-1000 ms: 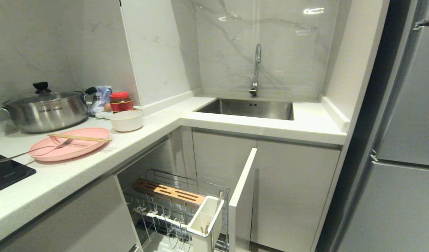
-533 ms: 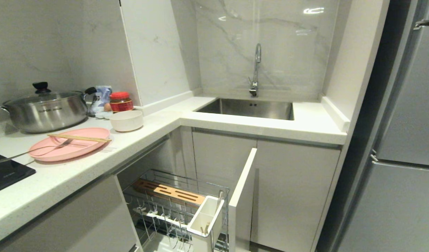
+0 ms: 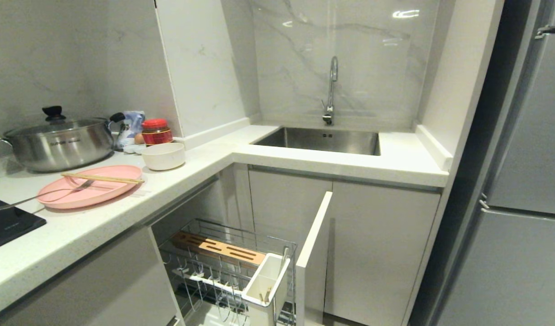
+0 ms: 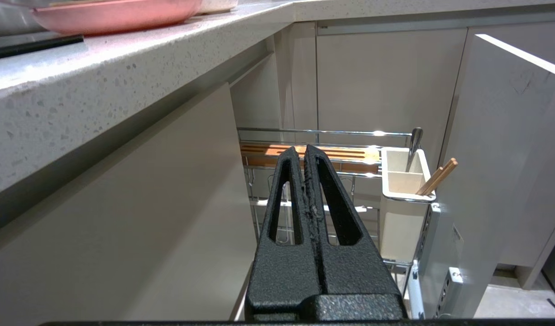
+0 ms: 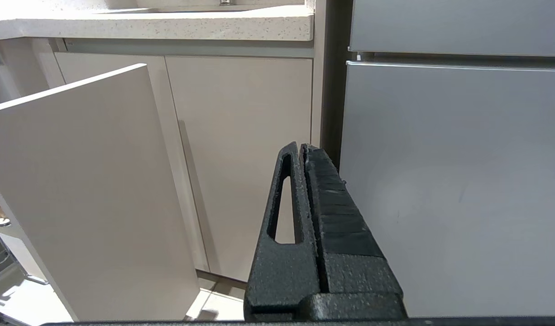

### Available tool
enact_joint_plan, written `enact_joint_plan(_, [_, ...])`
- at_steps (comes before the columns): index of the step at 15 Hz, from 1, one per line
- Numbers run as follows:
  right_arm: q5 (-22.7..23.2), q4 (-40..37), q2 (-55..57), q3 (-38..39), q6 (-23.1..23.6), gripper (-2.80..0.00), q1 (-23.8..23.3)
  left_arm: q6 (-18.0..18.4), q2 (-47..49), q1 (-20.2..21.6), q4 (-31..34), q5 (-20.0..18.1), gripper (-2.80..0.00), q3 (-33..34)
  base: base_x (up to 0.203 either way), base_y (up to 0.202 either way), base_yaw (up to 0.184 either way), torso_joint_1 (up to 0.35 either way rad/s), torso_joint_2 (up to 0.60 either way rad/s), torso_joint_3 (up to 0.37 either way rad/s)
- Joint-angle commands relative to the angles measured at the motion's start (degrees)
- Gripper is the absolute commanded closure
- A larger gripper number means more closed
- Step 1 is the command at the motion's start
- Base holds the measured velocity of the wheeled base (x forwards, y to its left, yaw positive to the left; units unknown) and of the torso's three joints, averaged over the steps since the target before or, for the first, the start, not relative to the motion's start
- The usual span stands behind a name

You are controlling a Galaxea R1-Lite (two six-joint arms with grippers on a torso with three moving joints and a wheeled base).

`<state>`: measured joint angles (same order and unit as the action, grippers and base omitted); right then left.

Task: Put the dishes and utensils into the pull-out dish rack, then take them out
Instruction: Pick up the chopsticks and place it in the cupboard

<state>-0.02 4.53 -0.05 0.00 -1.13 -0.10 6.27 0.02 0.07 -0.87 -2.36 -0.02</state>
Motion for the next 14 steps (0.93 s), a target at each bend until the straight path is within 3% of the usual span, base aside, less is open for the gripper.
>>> enact_joint_plan(1, [-0.01, 0.04, 0.05, 1.49, -0.01, 0.0, 0.01, -0.29, 0.15, 0.01, -0.01, 0.08, 0.0, 0.64, 0.0, 0.0, 0.0, 0.0, 0.0, 0.0])
enact_joint_plan(7, [0.02, 0.04, 0.05, 1.49, -0.01, 0.0, 0.01, 0.14, 0.15, 0.01, 0.08, -0.18, 0.0, 0.64, 0.0, 0.0, 0.0, 0.0, 0.0, -0.004])
enact_joint_plan(14, [0.02, 0.04, 0.05, 1.49, -0.01, 0.0, 0.01, -0.03, 0.06, 0.01, 0.78, -0.54, 0.0, 0.38, 0.0, 0.0, 0.0, 0.003, 0.0, -0.172])
